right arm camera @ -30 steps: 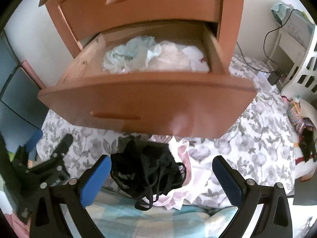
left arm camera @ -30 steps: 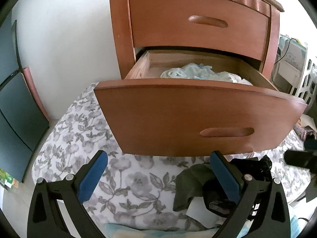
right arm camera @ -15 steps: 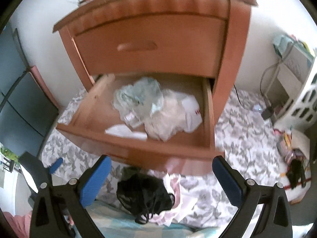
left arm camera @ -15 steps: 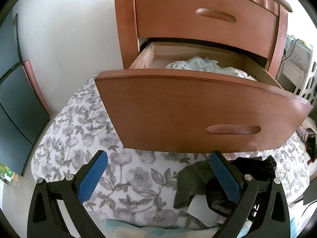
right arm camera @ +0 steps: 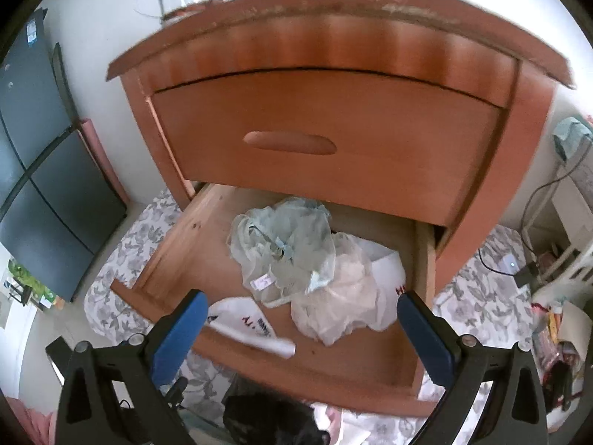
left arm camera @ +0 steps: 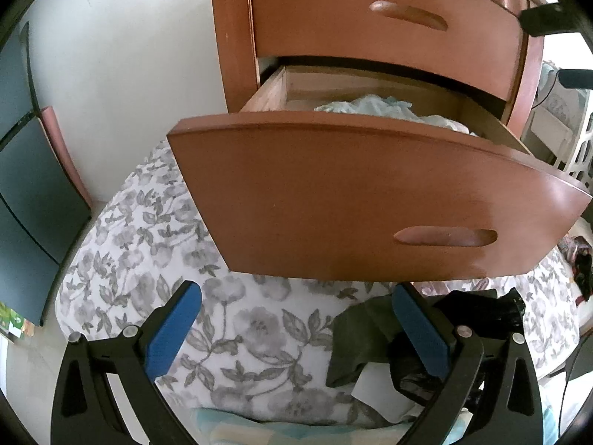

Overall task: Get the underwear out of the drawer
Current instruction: 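Reach the right gripper back into the drawer toward the mint lace underwear, then close the right gripper on the mint lace underwear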

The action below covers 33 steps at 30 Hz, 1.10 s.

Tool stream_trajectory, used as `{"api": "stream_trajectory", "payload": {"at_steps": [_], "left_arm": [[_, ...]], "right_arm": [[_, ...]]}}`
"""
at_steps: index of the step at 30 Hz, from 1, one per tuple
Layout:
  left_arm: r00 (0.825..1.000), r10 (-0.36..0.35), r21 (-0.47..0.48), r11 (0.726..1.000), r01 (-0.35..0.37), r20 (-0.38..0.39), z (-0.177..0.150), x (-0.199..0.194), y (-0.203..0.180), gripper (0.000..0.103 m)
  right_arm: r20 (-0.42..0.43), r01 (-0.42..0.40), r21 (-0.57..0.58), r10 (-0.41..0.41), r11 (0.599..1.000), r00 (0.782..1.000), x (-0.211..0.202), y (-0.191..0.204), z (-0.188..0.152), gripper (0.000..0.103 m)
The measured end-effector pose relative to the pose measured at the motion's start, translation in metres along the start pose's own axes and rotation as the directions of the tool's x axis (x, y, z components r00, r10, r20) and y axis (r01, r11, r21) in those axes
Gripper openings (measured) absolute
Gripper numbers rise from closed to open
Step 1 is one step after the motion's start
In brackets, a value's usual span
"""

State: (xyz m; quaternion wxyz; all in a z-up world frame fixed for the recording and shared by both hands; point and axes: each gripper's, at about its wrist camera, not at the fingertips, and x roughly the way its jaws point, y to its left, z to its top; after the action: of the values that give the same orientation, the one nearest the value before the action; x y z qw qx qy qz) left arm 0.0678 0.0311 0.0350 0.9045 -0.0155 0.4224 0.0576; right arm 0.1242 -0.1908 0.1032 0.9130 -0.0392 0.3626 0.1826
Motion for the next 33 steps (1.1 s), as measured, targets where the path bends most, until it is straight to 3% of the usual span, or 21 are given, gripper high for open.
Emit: {"api": "stream_trajectory", "payload": {"at_steps": [10, 17, 22, 25, 29, 33], "left_arm": [[0.999, -0.011, -0.010, 1.000, 0.011, -0.037, 0.000, 0.013, 0.002, 0.103], [0.997, -0.027, -0.024, 0.999, 0.025, -0.075, -0.001, 0.024, 0.005, 0.102], [0.995, -0.033, -0.034, 0.999, 0.030, -0.091, -0.001, 0.030, 0.007, 0.102], [0.994, -0.036, -0.034, 0.999, 0.033, -0.101, -0.001, 0.033, 0.007, 0.102], [0.993, -0.041, -0.040, 0.999, 0.037, -0.112, -0.001, 0.036, 0.008, 0.102], [0.992, -0.041, -0.040, 0.999, 0.037, -0.117, -0.001, 0.038, 0.008, 0.103]], "right_arm": [[-0.044, -0.004, -0.021, 0.003, 1.000, 0.999, 0.042, -0.008, 0.020, 0.103], [-0.159, 0.013, -0.018, -0.016, 1.000, 0.987, 0.081, -0.013, 0.020, 0.103], [-0.255, 0.033, -0.045, -0.043, 0.998, 0.966, 0.112, -0.015, 0.014, 0.102], [-0.290, 0.042, -0.059, -0.058, 0.997, 0.955, 0.127, -0.017, 0.012, 0.091], [-0.313, 0.021, -0.073, -0.043, 0.997, 0.949, 0.139, -0.014, 0.011, 0.084], [-0.338, -0.011, -0.102, -0.024, 0.995, 0.941, 0.149, -0.006, 0.008, 0.064]]}}
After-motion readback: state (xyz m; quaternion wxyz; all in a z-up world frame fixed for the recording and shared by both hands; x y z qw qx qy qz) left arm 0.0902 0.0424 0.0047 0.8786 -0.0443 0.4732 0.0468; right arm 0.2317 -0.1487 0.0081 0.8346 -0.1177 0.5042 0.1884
